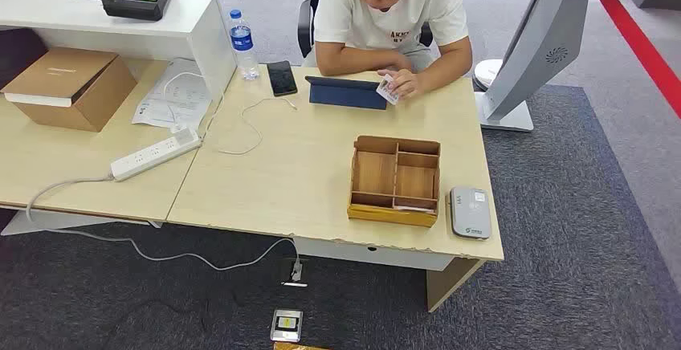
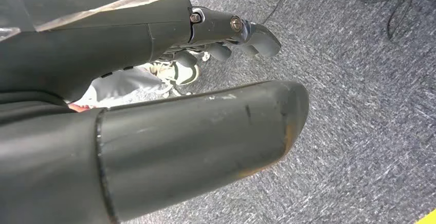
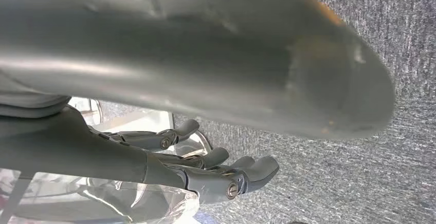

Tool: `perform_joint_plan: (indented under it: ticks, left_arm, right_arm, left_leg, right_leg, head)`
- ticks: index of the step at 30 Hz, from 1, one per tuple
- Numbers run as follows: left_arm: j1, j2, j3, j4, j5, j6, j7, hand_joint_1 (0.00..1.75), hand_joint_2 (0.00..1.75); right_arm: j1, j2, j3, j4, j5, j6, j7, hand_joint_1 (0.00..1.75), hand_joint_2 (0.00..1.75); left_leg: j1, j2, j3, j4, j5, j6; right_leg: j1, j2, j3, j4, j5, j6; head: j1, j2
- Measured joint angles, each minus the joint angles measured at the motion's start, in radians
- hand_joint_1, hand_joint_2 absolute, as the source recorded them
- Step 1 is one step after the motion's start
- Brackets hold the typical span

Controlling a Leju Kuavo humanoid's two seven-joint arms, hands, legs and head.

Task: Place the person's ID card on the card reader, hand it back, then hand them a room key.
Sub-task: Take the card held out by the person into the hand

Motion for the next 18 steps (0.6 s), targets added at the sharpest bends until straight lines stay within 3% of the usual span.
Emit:
perform_joint_plan:
  ticks: [18]
  left_arm:
    - [0.0,0.0,0.0,0.0,0.003,0.002,-0.001,0.0,0.0]
  right_arm:
    - [0.0,0.0,-0.001,0.0,0.003,0.005,-0.002,0.0,0.0]
  left_leg:
    - [0.0,0.0,0.0,0.0,0.0,0.0]
  right_leg:
    - [0.0,0.0,0.0,0.0,0.0,0.0]
  head:
    - [0.0,0.0]
